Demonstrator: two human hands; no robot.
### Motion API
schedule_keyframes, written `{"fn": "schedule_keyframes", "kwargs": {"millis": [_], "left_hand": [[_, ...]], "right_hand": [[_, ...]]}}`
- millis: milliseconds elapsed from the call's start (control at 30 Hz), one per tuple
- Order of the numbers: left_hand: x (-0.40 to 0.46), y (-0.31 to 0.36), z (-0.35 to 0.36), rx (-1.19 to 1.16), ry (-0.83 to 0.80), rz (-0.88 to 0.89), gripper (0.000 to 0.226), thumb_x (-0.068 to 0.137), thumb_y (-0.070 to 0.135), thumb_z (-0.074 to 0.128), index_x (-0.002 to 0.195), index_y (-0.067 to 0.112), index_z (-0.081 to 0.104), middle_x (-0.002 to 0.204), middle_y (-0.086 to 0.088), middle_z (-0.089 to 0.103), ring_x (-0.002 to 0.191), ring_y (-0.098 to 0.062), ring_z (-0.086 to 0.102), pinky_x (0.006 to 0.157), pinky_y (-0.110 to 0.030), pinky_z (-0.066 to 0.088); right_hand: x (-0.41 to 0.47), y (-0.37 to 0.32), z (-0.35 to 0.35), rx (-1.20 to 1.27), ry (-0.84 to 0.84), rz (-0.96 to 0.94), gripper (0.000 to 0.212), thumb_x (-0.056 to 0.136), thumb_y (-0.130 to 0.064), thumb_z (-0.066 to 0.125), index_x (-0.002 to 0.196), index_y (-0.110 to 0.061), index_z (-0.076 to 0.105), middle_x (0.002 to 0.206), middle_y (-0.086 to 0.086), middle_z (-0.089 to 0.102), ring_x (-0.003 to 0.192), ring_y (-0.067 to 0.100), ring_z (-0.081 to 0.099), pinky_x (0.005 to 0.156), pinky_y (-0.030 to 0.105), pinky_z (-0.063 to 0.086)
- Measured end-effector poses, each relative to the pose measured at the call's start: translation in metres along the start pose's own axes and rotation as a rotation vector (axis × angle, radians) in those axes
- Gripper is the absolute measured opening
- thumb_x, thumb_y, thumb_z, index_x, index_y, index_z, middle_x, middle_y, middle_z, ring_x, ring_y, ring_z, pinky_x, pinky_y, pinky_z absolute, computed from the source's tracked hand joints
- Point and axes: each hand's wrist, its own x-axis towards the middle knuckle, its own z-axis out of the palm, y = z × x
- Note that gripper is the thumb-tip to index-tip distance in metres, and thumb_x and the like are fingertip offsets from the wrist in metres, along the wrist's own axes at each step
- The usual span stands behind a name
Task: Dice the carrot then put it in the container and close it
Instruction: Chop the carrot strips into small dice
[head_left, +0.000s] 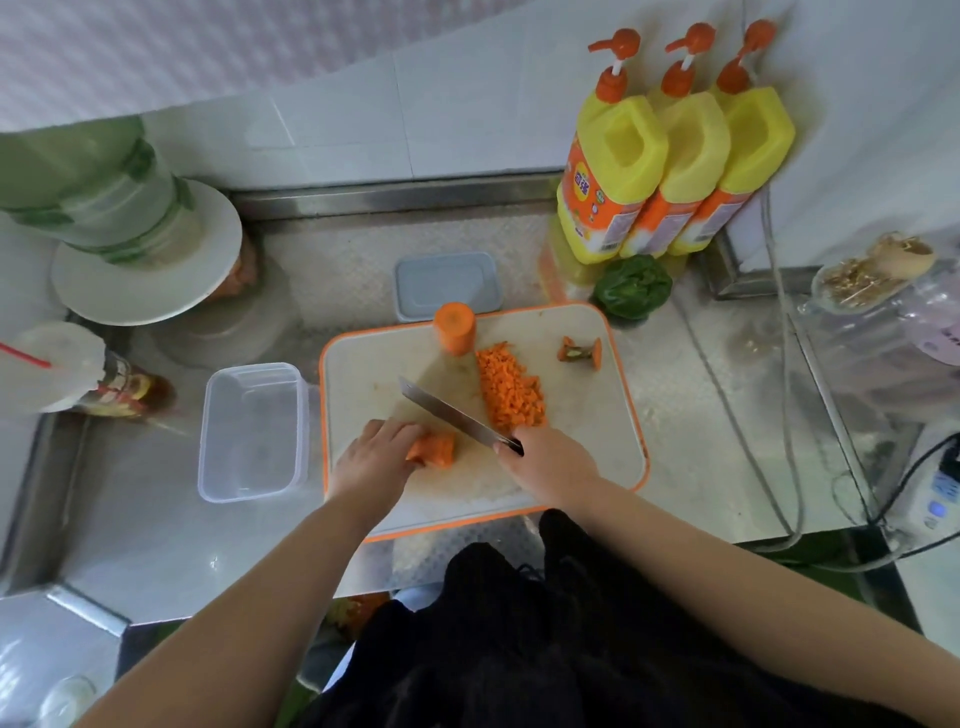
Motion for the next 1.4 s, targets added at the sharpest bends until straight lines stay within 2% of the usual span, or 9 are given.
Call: {"fn": "schedule_keyframes", "kwargs": {"millis": [233,467,600,700,867,933,1033,1300,1400], "left_hand": [[-0.005,-0.013,0.007,-0.095,0.125,0.057,0.038,0.083,0.024,0.074,0.118,0.014,0.063,0.127,0.000,0.057,0.119,-0.021,0.046,0.086,-0.045,0.051],[-0.003,-0.022,0.017,-0.066,0.226,0.195,0.037,0.077,0.013,0.078,0.105,0.026,0.057,0.113,0.004,0.057,0.107,-0.018,0.049,0.066,-0.043,0.057],[-0.017,-0.021,0.023,0.019,0.355,0.311,0.021,0.089,0.018,0.059,0.110,0.021,0.057,0.115,-0.001,0.056,0.107,-0.023,0.051,0.061,-0.037,0.057],[-0.028,-0.019,0.033,0.059,0.359,0.420,0.022,0.092,0.031,0.049,0.111,0.020,0.054,0.114,-0.001,0.052,0.101,-0.024,0.053,0.055,-0.036,0.057],[-0.023,-0.009,0.035,-0.010,0.385,0.374,0.022,0.088,0.034,0.049,0.107,0.022,0.050,0.112,0.003,0.047,0.095,-0.020,0.049,0.049,-0.036,0.055],[-0.022,-0.007,0.035,-0.029,0.394,0.369,0.023,0.086,0.027,0.063,0.105,0.020,0.050,0.111,0.002,0.046,0.094,-0.021,0.049,0.049,-0.037,0.055],[-0.023,-0.004,0.034,-0.071,0.367,0.325,0.047,0.072,0.016,0.085,0.103,0.020,0.051,0.111,0.002,0.047,0.091,-0.025,0.055,0.048,-0.038,0.056],[-0.030,-0.002,0.043,-0.071,0.342,0.198,0.051,0.070,0.027,0.086,0.109,0.017,0.054,0.114,-0.004,0.054,0.098,-0.031,0.061,0.053,-0.045,0.057],[-0.036,0.000,0.044,-0.077,0.328,0.113,0.053,0.070,0.033,0.086,0.111,0.015,0.058,0.117,-0.007,0.053,0.099,-0.033,0.061,0.060,-0.045,0.058]], "right_hand": [[-0.011,-0.001,0.004,-0.025,-0.019,0.076,0.041,0.097,-0.045,0.041,0.064,-0.022,0.036,0.064,-0.003,0.041,0.056,0.013,0.039,0.048,0.028,0.025],[-0.020,-0.005,0.012,-0.015,-0.054,0.125,0.037,0.097,-0.044,0.041,0.067,-0.023,0.040,0.068,-0.004,0.047,0.069,0.018,0.050,0.056,0.029,0.034],[-0.022,-0.009,0.012,-0.002,-0.056,0.099,0.034,0.099,-0.043,0.039,0.073,-0.021,0.043,0.069,-0.004,0.048,0.070,0.018,0.051,0.059,0.029,0.036],[-0.022,-0.014,0.012,-0.031,-0.063,0.060,0.033,0.100,-0.037,0.038,0.071,-0.021,0.041,0.068,-0.004,0.048,0.067,0.018,0.049,0.053,0.028,0.033],[-0.020,-0.020,0.010,-0.095,-0.078,-0.005,0.033,0.102,-0.032,0.034,0.070,-0.023,0.033,0.066,-0.004,0.042,0.060,0.015,0.042,0.049,0.028,0.026],[-0.019,-0.021,0.006,-0.133,-0.074,-0.051,0.028,0.102,-0.033,0.034,0.076,-0.021,0.037,0.066,-0.002,0.044,0.058,0.016,0.042,0.048,0.030,0.026],[-0.016,-0.021,0.002,-0.194,-0.078,-0.100,0.026,0.102,-0.034,0.033,0.082,-0.020,0.041,0.065,-0.001,0.046,0.055,0.016,0.042,0.047,0.031,0.027],[-0.013,-0.017,0.006,-0.292,-0.014,-0.147,0.024,0.102,-0.034,0.033,0.083,-0.020,0.040,0.065,-0.002,0.048,0.061,0.022,0.051,0.052,0.034,0.038],[-0.015,-0.014,0.011,-0.227,0.012,-0.115,0.024,0.102,-0.034,0.034,0.085,-0.019,0.042,0.063,-0.004,0.043,0.063,0.023,0.050,0.052,0.033,0.034]]}}
